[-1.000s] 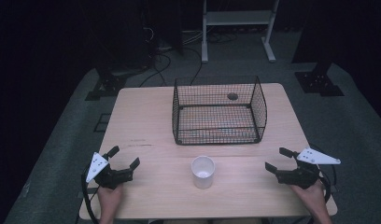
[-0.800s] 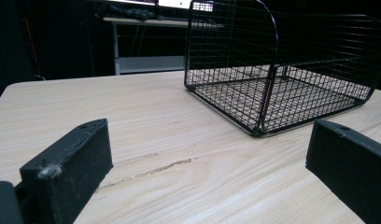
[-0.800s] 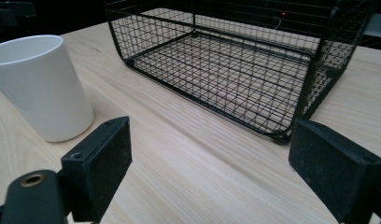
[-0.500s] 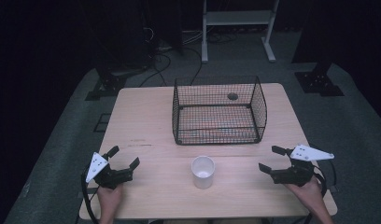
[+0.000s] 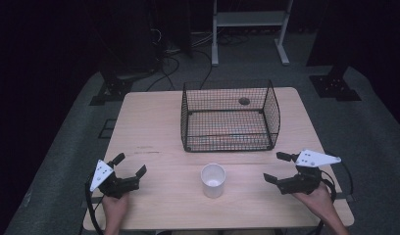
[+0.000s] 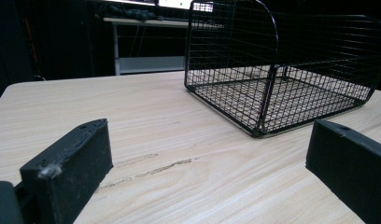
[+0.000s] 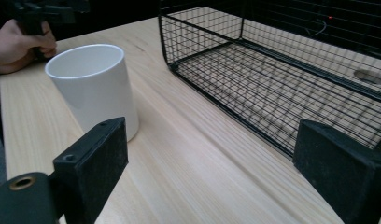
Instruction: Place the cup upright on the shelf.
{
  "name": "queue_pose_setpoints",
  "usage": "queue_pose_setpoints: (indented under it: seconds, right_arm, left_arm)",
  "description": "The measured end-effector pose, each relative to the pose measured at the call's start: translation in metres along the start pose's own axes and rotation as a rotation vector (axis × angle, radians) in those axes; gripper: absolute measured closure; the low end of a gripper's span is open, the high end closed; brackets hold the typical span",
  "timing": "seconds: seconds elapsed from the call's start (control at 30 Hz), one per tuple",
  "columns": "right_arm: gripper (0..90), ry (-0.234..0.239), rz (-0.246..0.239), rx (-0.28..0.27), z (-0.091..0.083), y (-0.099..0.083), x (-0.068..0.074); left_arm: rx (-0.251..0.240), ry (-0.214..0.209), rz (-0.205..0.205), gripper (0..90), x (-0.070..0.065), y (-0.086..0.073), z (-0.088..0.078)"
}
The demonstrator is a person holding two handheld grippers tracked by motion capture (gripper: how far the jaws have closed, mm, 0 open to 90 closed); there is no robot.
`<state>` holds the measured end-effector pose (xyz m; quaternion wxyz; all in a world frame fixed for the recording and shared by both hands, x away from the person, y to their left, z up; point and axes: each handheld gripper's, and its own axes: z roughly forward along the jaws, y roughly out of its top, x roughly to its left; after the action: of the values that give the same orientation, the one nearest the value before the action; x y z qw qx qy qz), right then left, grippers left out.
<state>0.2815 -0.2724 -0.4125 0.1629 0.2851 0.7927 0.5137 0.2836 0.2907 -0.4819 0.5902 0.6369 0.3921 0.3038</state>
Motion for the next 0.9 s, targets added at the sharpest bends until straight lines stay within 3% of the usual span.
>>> queue_pose_setpoints:
  seconds: [0.4, 0.9]
  right_arm:
    - [7.6, 0.080, -0.031, 0.016, 0.015, 0.010, 0.013]
    - [6.8, 0.140, -0.058, 0.029, 0.029, 0.016, 0.025]
  left_arm:
    - [-0.001, 0.000, 0.004, 0.0, 0.000, 0.000, 0.000]
    - [-0.001, 0.000, 0.003, 0.0, 0.000, 0.000, 0.000]
